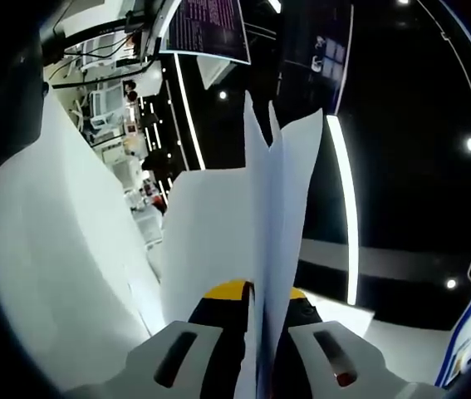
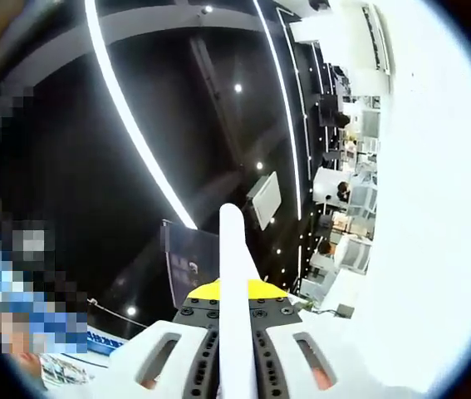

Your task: Organize the stack of printing papers by aligning and flattening the scattered papers on the table

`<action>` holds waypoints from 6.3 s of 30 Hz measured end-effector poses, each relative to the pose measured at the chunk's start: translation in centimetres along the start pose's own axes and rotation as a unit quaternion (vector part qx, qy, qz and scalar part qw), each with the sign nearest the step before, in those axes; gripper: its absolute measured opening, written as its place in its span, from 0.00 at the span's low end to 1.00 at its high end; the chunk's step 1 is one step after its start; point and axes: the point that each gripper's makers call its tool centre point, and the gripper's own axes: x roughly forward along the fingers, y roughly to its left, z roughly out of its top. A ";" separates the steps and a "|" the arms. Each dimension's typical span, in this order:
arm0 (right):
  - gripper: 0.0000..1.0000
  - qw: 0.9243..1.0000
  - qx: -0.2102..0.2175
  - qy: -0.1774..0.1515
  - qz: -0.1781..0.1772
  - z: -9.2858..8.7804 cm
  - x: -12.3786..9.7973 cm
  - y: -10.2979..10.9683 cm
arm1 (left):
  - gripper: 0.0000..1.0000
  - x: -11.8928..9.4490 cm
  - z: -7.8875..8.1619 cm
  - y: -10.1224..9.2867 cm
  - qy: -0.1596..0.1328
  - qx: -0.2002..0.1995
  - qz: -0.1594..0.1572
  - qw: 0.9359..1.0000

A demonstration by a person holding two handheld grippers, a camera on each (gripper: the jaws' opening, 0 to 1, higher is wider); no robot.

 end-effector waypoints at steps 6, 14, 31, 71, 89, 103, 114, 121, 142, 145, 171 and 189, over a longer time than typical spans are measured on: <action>0.00 1.000 -0.002 0.003 -0.004 -0.3 -0.1 -0.3 | 0.10 0.0 -0.1 0.0 0.002 0.001 -0.001 1.000; 0.00 1.000 0.003 0.013 -0.005 -1.3 -0.1 -0.9 | 0.11 0.0 -0.1 0.0 0.002 -0.001 0.000 1.000; 0.00 0.999 0.007 0.039 -0.008 -4.2 -0.3 -1.0 | 0.16 0.0 0.2 0.1 -0.001 -0.007 -0.001 1.000; 0.00 0.999 0.013 0.044 -0.007 -4.3 0.0 -1.1 | 0.20 0.0 0.1 -0.3 -0.003 -0.015 -0.005 1.000; 0.00 0.998 0.024 0.060 0.001 -6.8 -0.2 -0.4 | 0.23 0.0 0.3 -0.1 -0.007 -0.014 -0.003 1.000; 0.00 0.999 0.018 0.049 -0.003 -5.9 -0.4 -0.8 | 0.30 0.0 0.7 -0.4 -0.018 -0.030 -0.014 0.999; 0.00 0.998 0.027 0.057 -0.004 -7.0 -0.4 -0.9 | 0.30 0.1 0.5 -0.4 -0.015 -0.026 -0.011 0.999; 0.00 0.998 0.029 0.058 -0.004 -7.9 -0.6 -0.7 | 0.28 0.0 0.4 -0.4 -0.013 -0.027 -0.007 1.000; 0.00 0.998 0.036 0.053 -0.012 -7.9 -0.8 -1.2 | 0.06 0.0 0.3 -0.2 -0.004 0.014 -0.002 1.000; 0.00 0.998 0.035 0.053 -0.013 -7.9 -0.8 -1.2 | 0.06 0.0 0.2 -0.2 -0.004 0.015 -0.003 1.000; 0.14 0.999 0.022 0.037 -0.009 -5.7 -1.5 -0.4 | 0.06 0.0 0.1 -0.3 -0.002 0.019 -0.005 1.000; 0.14 1.000 0.026 -0.008 -0.013 -1.7 -3.2 -0.1 | 0.06 0.0 0.0 -0.2 -0.001 0.019 -0.004 1.000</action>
